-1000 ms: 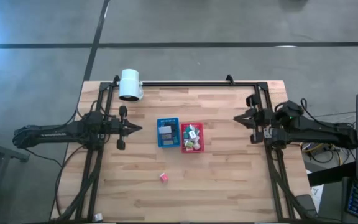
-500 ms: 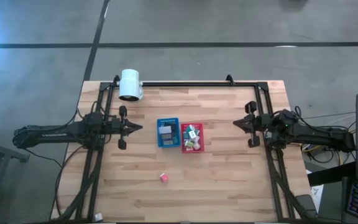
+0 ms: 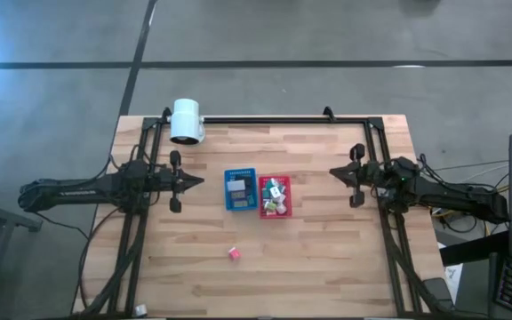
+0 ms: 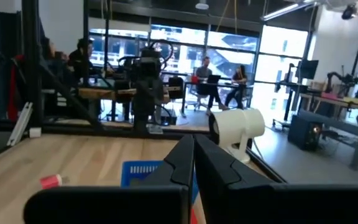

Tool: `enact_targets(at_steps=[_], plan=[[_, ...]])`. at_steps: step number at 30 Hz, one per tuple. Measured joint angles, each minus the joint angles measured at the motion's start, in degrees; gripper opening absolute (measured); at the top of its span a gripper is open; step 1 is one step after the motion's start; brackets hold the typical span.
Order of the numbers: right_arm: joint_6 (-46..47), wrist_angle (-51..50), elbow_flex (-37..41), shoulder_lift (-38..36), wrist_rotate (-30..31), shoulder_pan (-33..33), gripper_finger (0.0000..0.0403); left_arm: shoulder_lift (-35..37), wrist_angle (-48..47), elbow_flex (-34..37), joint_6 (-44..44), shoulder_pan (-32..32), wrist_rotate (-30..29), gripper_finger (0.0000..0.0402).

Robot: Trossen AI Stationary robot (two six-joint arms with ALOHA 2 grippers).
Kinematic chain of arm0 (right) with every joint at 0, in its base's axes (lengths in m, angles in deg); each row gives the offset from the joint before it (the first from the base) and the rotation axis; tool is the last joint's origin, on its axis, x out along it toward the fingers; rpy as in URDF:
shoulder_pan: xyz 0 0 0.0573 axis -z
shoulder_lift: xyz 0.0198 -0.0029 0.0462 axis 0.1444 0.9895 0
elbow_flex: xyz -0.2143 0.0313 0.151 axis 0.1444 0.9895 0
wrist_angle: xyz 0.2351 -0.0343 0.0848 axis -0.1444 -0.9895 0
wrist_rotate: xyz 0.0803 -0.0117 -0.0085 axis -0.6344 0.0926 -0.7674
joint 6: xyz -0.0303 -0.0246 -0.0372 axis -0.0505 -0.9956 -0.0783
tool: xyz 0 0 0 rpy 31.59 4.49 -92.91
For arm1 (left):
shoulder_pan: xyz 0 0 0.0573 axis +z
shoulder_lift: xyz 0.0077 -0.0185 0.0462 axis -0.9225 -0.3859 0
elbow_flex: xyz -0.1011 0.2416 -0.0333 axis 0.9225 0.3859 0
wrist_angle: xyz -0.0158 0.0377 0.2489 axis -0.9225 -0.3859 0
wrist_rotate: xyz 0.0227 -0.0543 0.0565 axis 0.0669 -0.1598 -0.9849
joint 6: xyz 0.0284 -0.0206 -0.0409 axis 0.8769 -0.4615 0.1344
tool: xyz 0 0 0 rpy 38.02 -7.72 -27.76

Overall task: Pick & Place Office items
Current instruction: Put the pink charger adapter into the red bin

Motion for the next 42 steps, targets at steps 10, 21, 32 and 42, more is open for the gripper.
enact_targets(at_steps=[10, 21, 32, 42], plan=[[0.2, -0.1, 0.0, 0.0, -2.5, 0.2, 0.0008, -0.8, 0.0, 0.0, -0.2, 0.0, -1.7, 0.0012], [0.2, -0.2, 0.0, 0.3, -2.6, 0.2, 0.0008, -2.3, 0.0, 0.0, -0.8, -0.2, -1.8, 0.0012], [1.2, -0.1, -0.5, 0.8, -2.7, 0.2, 0.0008, -17.5, -2.4, -10.1, -1.7, -5.0, -0.5, 0.0012], [1.9, -0.2, -0.4, 0.8, -3.1, 0.2, 0.0008, -38.1, -15.7, -23.9, -3.0, -16.9, 2.6, 0.0087]])
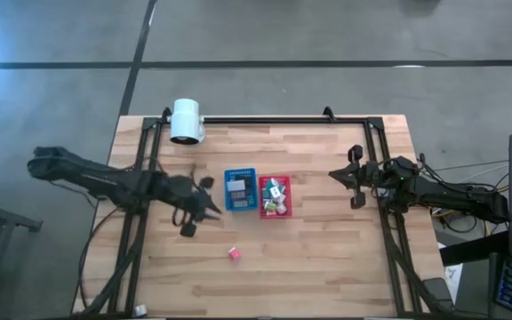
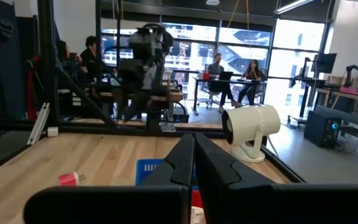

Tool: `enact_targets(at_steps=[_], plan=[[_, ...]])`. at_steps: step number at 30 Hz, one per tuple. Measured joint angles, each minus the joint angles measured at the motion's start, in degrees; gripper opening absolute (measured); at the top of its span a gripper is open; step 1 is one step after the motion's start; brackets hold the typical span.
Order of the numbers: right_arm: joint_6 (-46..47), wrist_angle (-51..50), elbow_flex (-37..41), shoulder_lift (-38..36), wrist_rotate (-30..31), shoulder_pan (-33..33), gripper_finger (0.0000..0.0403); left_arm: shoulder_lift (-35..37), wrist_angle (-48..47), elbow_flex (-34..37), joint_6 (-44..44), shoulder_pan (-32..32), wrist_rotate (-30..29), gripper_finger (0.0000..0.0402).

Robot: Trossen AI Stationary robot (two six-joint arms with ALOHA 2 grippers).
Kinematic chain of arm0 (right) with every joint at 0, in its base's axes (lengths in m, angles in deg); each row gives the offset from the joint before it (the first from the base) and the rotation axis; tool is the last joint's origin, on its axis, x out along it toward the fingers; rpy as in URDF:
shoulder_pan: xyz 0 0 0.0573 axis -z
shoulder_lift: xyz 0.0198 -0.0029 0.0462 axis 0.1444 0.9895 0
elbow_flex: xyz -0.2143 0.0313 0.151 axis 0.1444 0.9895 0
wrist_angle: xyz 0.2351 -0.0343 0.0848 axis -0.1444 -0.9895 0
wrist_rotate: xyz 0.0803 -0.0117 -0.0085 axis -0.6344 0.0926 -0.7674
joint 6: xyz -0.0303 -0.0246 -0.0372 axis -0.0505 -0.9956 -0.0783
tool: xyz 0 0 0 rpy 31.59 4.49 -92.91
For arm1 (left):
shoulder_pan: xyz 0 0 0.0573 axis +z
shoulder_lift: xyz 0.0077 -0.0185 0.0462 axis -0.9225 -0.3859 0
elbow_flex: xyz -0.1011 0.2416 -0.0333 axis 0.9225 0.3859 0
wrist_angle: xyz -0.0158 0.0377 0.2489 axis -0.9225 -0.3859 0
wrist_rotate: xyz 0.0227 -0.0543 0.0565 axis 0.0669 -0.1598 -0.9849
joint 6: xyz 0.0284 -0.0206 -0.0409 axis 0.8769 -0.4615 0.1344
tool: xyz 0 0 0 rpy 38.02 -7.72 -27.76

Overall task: Pick & Place Office items
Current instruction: Put the pink charger adapter into the red bin

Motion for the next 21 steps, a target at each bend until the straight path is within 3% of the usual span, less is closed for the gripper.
enact_targets(at_steps=[6, 12, 21], plan=[[0.7, 0.0, 0.0, 0.0, 0.0, 0.0, 0.0008, -13.3, -10.3, -12.1, 0.4, -7.2, 0.3, 0.0168], [0.7, 0.1, 0.0, 0.0, -0.1, 0.0, 0.0008, -24.3, -17.5, -22.3, 2.8, -10.1, -0.1, 0.0232], [0.8, 0.1, 0.1, 0.0, -0.1, 0.0, 0.0008, -34.9, -17.7, -26.9, 4.0, -10.2, 8.8, 0.0249]])
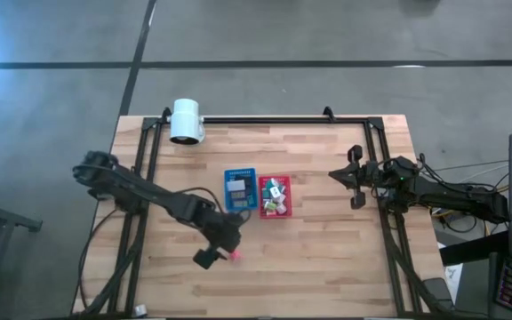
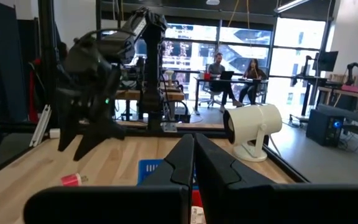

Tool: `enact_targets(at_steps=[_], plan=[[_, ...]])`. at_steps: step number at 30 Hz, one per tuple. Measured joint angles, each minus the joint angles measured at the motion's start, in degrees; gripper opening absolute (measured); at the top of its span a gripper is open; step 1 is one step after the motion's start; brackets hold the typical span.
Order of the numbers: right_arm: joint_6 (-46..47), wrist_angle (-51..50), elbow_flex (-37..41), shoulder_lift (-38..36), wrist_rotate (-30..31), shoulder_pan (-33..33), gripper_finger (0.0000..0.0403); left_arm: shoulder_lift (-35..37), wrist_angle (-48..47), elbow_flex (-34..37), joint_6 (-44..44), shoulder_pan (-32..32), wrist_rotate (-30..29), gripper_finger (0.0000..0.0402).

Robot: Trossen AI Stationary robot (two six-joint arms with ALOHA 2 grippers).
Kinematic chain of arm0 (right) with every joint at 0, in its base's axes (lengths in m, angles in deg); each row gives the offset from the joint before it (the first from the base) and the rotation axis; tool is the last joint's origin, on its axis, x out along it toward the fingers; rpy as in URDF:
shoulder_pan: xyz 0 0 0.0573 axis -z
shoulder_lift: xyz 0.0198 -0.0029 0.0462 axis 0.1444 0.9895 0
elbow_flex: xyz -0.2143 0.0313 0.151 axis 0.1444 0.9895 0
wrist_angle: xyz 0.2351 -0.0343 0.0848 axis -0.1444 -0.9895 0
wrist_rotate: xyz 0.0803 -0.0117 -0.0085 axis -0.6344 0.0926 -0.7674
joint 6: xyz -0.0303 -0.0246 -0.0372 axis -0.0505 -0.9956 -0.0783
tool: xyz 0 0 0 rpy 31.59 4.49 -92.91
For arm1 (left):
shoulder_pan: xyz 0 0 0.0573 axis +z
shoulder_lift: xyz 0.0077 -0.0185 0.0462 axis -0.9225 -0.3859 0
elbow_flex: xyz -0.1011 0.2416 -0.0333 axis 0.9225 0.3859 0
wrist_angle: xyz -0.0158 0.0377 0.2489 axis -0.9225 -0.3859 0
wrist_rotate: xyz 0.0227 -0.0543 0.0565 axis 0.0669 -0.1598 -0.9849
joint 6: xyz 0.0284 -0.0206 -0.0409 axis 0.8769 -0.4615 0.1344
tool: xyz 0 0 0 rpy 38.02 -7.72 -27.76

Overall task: Pick & Place Office items
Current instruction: Put the pink charger adapter into the red bin

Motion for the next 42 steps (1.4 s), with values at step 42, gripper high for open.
enact_targets(at_steps=[42], plan=[[0.4, -0.3, -0.6, 0.0, -1.8, 0.0, 0.0008, -6.4, 4.9, 0.1, 4.4, -1.4, -3.8, 0.0132]])
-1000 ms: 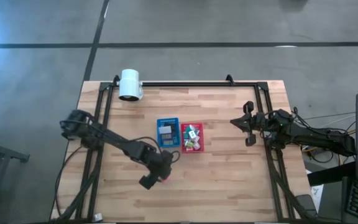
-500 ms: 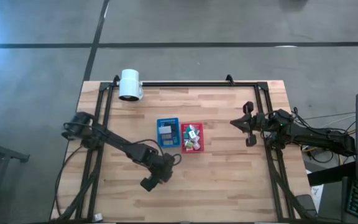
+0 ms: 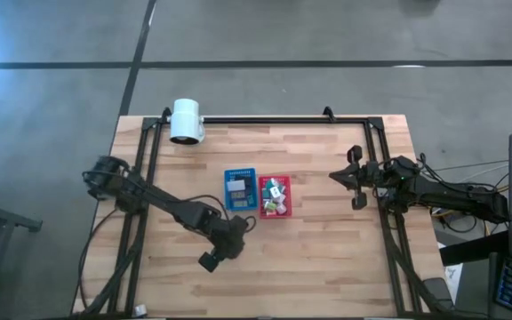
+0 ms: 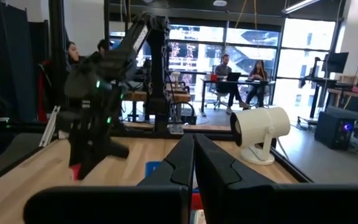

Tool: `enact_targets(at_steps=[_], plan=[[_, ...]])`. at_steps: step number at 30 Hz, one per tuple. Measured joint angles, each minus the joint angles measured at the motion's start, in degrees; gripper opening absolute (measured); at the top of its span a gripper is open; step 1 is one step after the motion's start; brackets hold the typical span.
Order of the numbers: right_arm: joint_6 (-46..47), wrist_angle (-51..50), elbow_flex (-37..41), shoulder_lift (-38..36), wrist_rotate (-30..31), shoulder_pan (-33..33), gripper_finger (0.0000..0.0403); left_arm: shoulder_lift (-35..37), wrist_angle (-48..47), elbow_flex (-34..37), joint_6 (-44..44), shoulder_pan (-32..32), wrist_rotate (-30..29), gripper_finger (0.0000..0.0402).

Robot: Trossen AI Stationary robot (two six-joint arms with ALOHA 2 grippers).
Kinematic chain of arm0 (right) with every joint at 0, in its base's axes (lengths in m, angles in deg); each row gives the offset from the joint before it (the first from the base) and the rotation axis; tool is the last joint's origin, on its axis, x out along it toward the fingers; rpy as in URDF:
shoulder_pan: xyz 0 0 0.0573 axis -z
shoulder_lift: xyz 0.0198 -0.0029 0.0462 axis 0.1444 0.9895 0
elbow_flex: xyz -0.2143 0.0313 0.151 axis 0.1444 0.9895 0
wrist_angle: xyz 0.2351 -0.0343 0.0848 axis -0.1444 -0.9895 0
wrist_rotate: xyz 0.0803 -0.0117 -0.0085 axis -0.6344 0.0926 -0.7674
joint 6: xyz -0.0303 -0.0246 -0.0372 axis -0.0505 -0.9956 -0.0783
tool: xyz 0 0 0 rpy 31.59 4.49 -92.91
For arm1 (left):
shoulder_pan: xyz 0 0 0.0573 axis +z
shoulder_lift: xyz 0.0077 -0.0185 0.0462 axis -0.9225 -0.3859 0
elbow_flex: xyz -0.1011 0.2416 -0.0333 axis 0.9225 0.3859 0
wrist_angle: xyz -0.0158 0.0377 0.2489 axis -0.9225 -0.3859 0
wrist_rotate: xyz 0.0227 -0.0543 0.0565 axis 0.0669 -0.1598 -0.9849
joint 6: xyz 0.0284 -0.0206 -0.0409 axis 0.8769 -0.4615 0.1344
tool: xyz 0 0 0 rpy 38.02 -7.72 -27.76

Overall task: Pick & Place Office items
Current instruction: Put the pink charger adapter into the red bin

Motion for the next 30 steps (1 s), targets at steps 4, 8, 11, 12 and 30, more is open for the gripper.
enact_targets(at_steps=[4, 8, 11, 12, 30], plan=[[0.7, -0.2, 0.0, 0.0, -0.1, 0.0, 0.0008, 6.6, 0.0, 0.7, 0.4, 0.1, -3.9, 0.0132], [2.1, 0.1, 0.0, 0.0, -4.0, 0.0, 0.0008, 16.5, 0.7, 5.9, 0.6, 1.1, -7.9, 0.0132], [2.2, 0.1, 0.0, 0.0, -5.3, 0.0, 0.0008, 26.2, 6.2, 12.8, -1.2, 2.6, -9.5, 0.0132], [2.2, 0.1, 0.0, 0.0, -5.4, 0.0, 0.0008, 29.7, 9.3, 15.6, -1.7, 3.1, -9.8, 0.0132], [3.7, 0.1, 1.0, 0.0, -5.5, 0.0, 0.0008, 74.4, 35.9, 43.7, -6.4, 8.9, -20.3, 0.0132]])
